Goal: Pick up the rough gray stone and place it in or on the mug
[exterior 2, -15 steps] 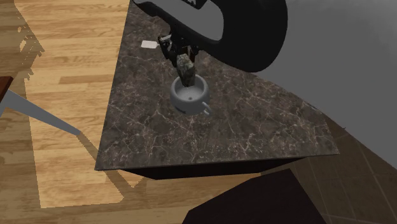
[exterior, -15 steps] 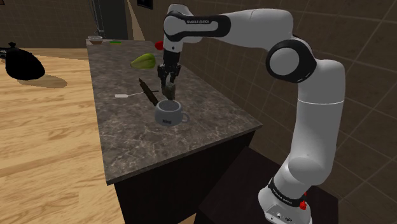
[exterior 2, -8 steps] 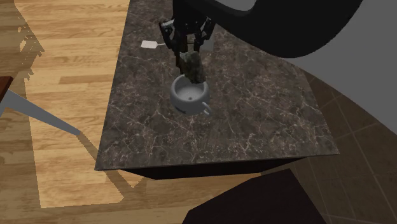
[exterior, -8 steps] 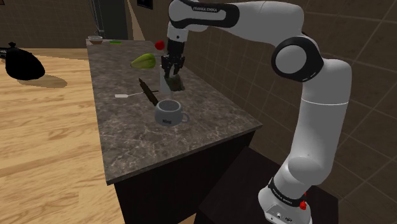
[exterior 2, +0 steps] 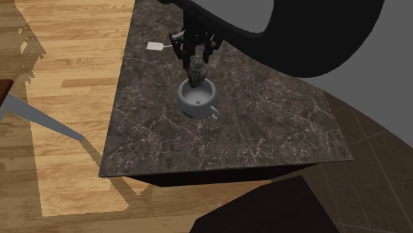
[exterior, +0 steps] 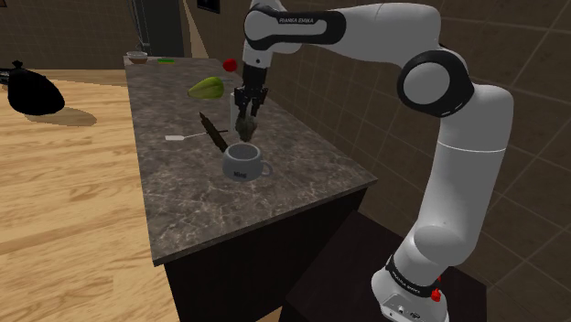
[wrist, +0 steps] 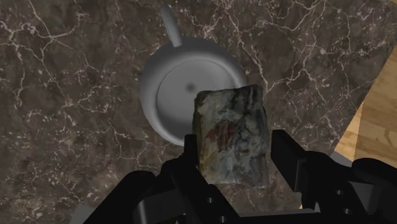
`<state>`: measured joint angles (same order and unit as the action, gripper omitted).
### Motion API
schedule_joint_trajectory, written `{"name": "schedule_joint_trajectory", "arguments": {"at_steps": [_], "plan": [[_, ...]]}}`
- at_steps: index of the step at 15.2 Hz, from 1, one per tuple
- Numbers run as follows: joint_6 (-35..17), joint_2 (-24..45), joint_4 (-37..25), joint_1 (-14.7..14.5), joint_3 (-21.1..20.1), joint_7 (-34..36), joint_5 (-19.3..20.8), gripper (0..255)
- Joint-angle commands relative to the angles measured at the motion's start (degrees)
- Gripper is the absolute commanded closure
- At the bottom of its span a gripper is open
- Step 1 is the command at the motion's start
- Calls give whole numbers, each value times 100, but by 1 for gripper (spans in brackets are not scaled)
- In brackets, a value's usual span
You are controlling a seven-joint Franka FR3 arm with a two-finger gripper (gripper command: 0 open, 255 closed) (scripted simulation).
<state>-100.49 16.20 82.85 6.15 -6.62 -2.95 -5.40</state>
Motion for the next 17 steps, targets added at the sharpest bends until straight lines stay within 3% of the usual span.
{"name": "schedule_joint_trajectory", "arguments": {"at_steps": [1,13,17], "plan": [[-164,7,153,3,2,-21,-3,255],[-1055,72,984,3,5,-113,-22,255],[-1055,72,984,3,5,-113,-22,255]]}}
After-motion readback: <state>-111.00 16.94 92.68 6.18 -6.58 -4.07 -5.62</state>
